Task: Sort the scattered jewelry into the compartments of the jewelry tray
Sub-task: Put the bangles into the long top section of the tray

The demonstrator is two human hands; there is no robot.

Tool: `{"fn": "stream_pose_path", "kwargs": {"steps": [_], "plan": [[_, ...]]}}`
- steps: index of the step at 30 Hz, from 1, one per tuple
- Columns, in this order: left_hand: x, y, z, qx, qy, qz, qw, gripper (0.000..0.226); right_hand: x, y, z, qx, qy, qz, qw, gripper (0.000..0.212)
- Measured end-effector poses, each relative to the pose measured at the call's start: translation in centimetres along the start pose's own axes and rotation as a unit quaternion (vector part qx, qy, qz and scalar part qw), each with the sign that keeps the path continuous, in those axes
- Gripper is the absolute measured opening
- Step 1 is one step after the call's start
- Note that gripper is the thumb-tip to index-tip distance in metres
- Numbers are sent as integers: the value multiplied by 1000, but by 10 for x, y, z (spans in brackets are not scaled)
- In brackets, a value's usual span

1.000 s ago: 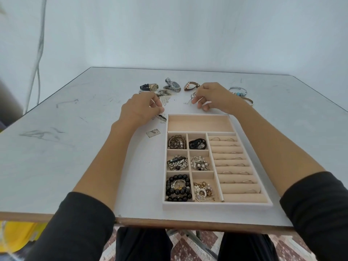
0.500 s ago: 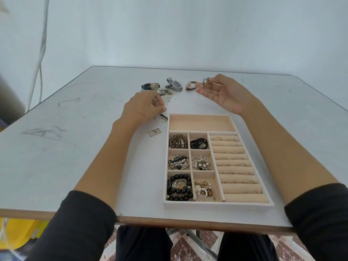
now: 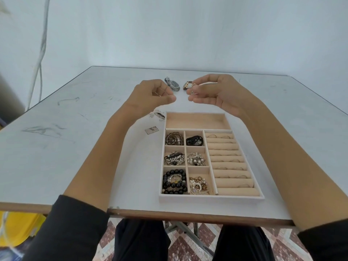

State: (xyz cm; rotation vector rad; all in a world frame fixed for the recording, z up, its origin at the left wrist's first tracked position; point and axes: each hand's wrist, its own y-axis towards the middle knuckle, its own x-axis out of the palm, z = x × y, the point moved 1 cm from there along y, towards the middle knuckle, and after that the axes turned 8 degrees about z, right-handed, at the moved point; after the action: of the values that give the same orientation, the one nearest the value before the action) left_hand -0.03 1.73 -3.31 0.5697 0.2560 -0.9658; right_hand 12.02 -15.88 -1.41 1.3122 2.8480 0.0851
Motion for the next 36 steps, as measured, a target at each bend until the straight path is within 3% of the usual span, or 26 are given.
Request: {"fn": "stream_pose_path", "kwargs": {"steps": [6,9,14,22,26,36], "plan": [[0,-11,9,-8,-10,-56,998,9,13,-37,-18,-30,-119,-44,992,20],[0,-14,11,-11,-8,-63,998,8,15,-54,-23,-42,-127,-74,988,20],[-4,-17,13,-13,-16,-62,998,4,11,-79,-19,-58,-126,-107,985,20],[0,-25,15,-15,-19,-60,998,4,8,-100,-12,-60,-220,-147,963,14],[-1,-26,12,-12,-15,-56,998,4,11,-103,-7,-60,-255,-148,954,20],[0,-26,9,-13,-24,-30,999,12,13,-102,0,-75,-322,-152,932,11]]}}
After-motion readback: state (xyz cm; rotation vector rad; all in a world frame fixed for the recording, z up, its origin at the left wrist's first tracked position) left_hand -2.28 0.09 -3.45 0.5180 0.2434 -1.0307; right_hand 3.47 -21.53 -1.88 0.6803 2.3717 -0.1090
